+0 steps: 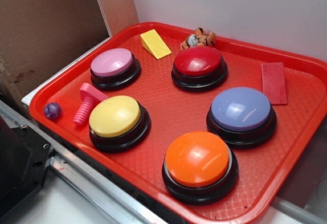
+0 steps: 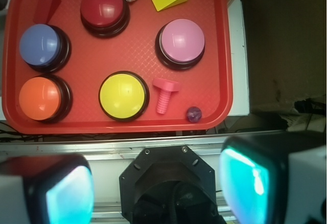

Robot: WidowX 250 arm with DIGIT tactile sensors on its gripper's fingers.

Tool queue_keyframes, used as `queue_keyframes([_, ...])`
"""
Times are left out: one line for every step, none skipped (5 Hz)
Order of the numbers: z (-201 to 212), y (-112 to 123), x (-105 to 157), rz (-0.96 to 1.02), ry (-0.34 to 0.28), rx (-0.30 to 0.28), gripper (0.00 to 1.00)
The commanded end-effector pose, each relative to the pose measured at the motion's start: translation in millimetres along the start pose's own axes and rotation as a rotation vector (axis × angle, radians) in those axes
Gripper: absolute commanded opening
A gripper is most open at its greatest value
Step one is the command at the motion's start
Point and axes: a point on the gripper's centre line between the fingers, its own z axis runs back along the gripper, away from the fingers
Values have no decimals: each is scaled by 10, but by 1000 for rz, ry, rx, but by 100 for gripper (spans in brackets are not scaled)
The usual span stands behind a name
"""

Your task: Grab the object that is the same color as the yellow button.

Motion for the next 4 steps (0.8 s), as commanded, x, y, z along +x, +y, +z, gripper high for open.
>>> queue_keyframes([0, 0, 0, 0, 0, 0, 100])
queue_keyframes([-158, 10, 279, 93, -24, -33, 100])
queue_keyframes([-387, 70, 634, 232, -68, -23, 100])
queue_keyframes([-632, 195, 984, 388, -174, -31, 100])
